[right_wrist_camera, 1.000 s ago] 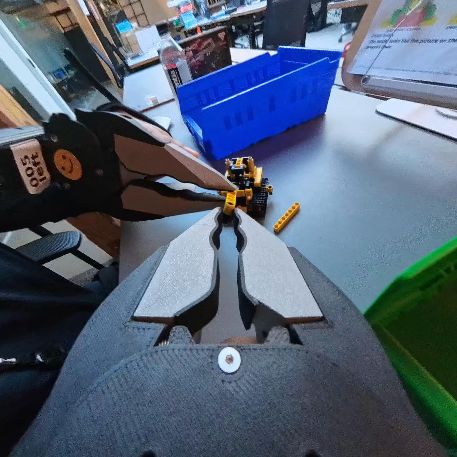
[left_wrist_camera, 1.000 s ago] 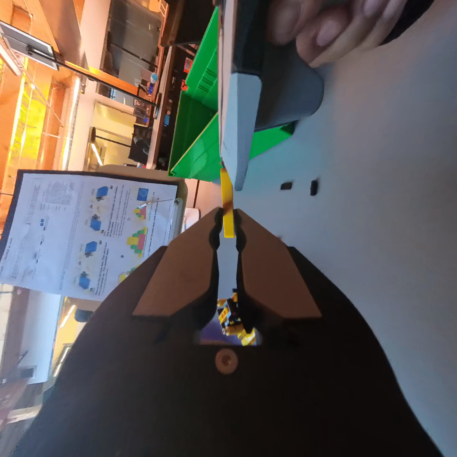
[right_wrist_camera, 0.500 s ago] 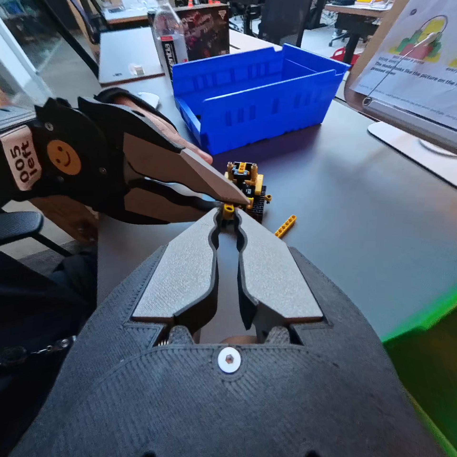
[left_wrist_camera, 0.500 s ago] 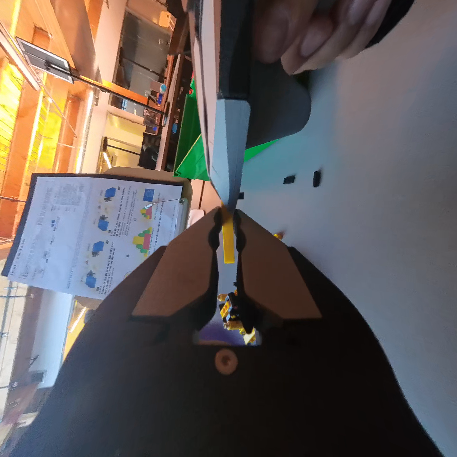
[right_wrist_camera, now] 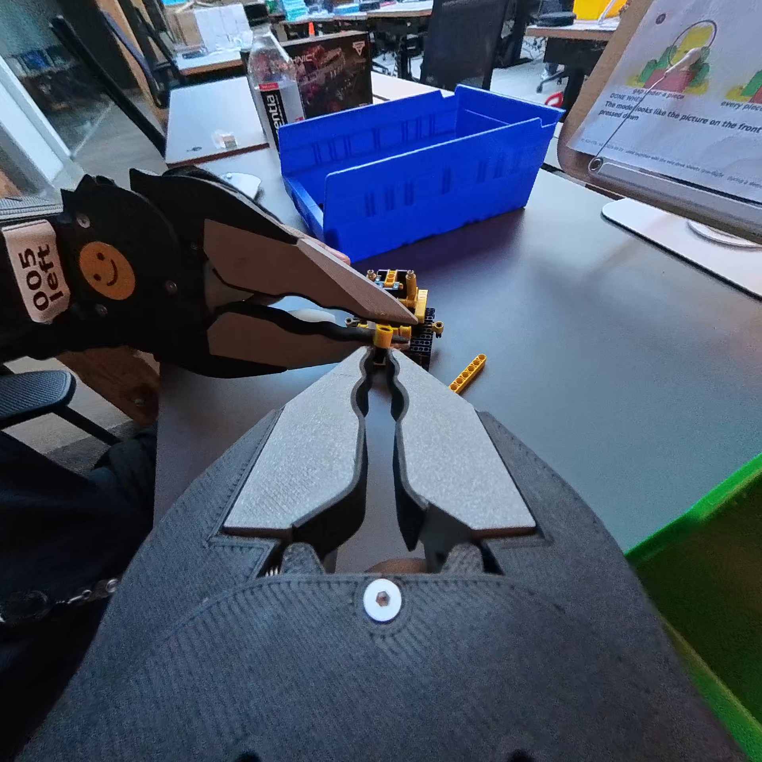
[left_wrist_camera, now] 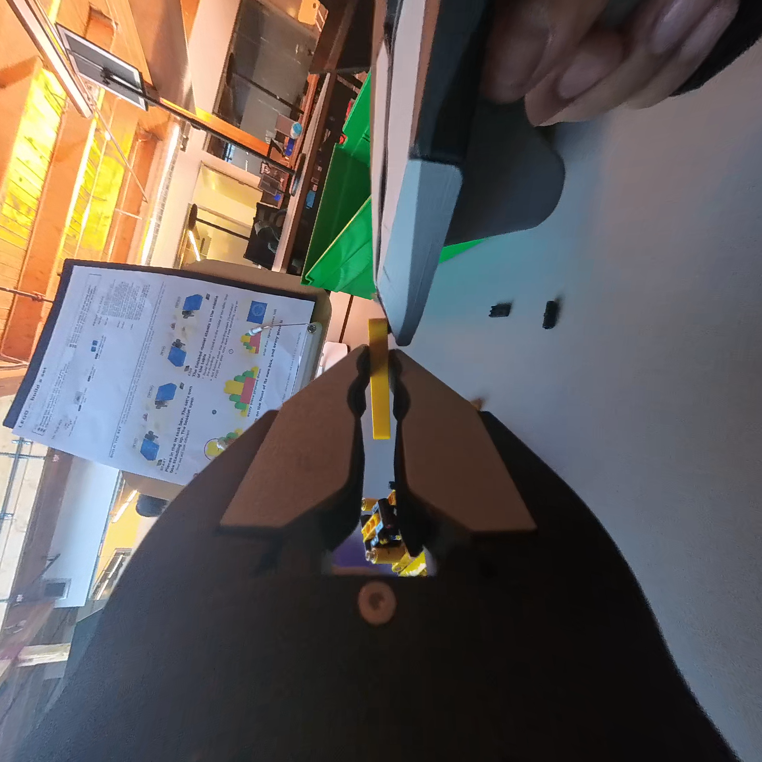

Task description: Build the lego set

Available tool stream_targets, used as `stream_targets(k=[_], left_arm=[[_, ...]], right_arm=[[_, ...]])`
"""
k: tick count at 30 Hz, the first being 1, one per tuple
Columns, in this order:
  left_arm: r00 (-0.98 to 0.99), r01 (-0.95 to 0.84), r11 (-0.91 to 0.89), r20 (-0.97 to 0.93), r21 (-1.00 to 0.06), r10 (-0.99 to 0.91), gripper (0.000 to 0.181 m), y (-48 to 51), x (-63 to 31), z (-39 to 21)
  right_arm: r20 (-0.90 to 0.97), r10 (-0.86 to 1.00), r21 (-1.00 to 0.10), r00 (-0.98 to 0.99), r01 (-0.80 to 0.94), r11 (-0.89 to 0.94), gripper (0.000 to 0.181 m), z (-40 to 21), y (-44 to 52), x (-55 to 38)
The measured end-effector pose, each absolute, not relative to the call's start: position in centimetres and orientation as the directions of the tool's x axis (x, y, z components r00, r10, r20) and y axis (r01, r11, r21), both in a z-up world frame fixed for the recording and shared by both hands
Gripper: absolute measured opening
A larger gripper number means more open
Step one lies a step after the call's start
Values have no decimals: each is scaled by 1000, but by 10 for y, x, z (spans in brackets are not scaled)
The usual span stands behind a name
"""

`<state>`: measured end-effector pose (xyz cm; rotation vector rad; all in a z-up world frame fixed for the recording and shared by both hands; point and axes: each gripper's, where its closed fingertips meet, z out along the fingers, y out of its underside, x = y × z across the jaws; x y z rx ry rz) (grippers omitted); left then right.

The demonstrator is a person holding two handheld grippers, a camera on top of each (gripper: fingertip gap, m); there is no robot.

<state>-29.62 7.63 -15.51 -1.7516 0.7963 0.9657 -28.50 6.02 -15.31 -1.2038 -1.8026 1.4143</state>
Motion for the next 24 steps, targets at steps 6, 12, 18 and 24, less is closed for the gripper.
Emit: stream_targets(k=[6,12,18,24], left_arm=[[513,-818,-344,-855,-461,-75,5,75,-298,-154],[311,-899,-347,-948,-268,-72,4,70,-315,-158],[548,-816,-283,-830,-505,-100,5,68,-313,-141],[669,-730,-517,-621,-447,-408,23,77,-292,-208]], right_arm=[[-240,859,-940,-452,329,-90,0,-150,57,-287],[116,868,-749,-483,531,396,1,-210,60,-284],[239,879,-807,-413,419,417,1,-179,66,-289],[140,944,-713,-299,631,306,27,-200,120,-278]])
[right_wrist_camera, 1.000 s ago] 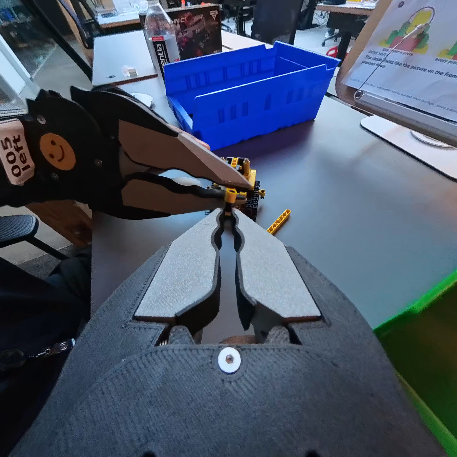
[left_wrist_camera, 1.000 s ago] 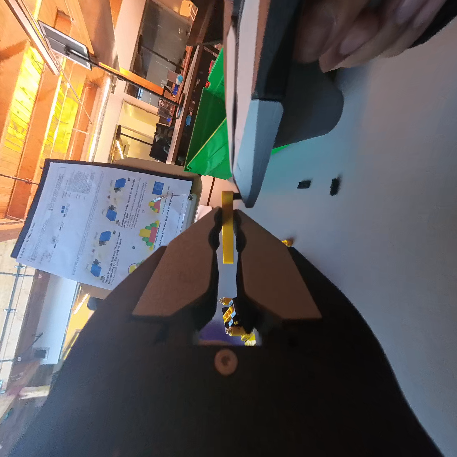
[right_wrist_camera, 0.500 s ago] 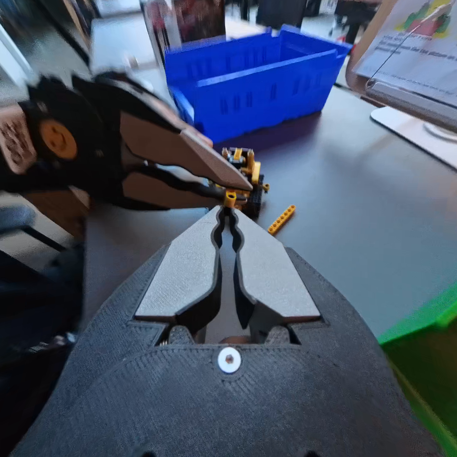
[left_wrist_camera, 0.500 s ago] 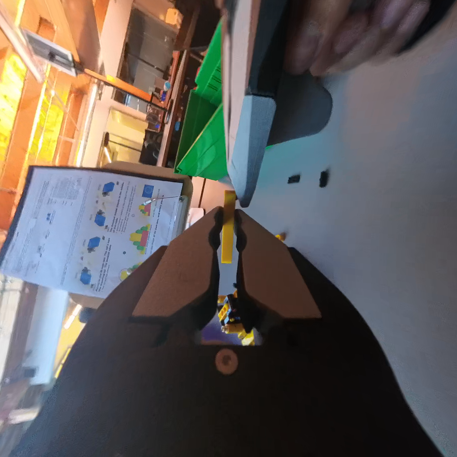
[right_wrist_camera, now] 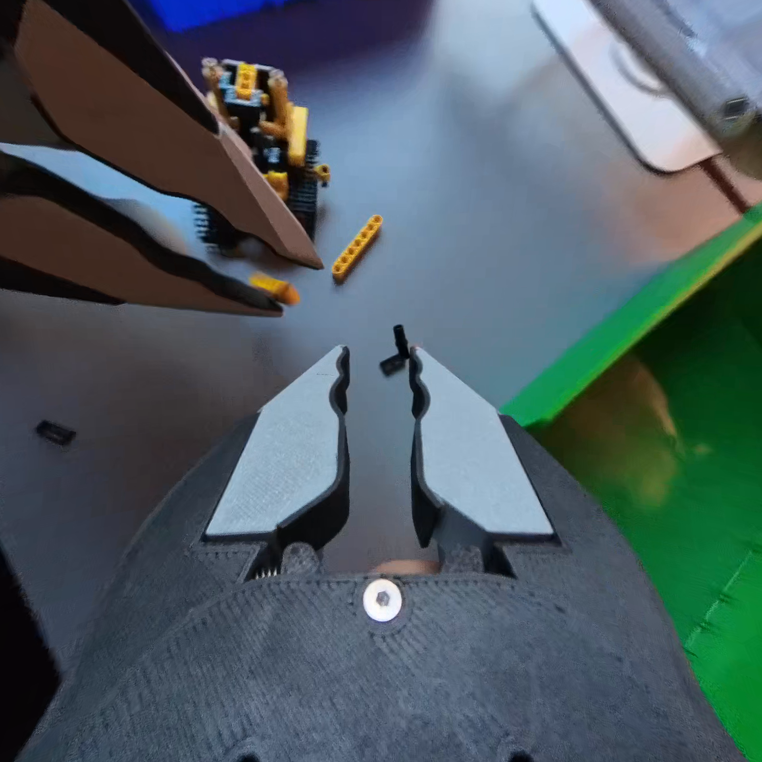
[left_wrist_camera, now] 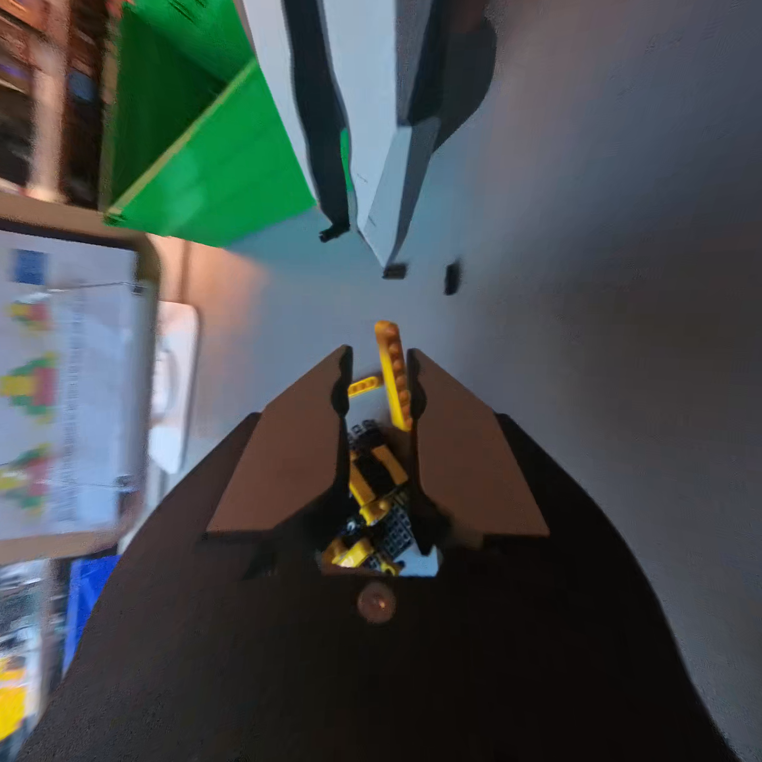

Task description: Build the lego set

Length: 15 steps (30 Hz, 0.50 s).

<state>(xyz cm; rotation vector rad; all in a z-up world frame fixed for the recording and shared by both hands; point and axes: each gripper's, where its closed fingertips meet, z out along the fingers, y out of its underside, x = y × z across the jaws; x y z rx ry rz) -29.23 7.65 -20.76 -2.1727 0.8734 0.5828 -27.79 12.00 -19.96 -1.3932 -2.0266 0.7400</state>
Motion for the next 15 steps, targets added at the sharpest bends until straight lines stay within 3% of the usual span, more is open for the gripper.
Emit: stream_targets(k=[3,5,7,11,15], left_arm=[[741,-667,-545,-530,-508,-413,28,92,-290,-206],[788,-614,-592,-448,-521,-423,41,98,-289,-212],[802,-596,-594,-441,-540,-403,48,100,-292,-209],[829,-555,-556,-464,-618,-312,50,79,-308,-177],[889,-451,-540,-409,-711,-204,49,29,-333,-158]], right_arm=[[200,949,-724,-245,615,311,30,-202,131,-277],[206,948,-684,-244,657,318,32,-211,135,-270],[198,947,-709,-254,629,317,32,-202,133,-261],[1,846,-782,-533,527,332,28,-187,55,-212],[-62,735,-745,-675,522,416,29,-221,-16,-187]])
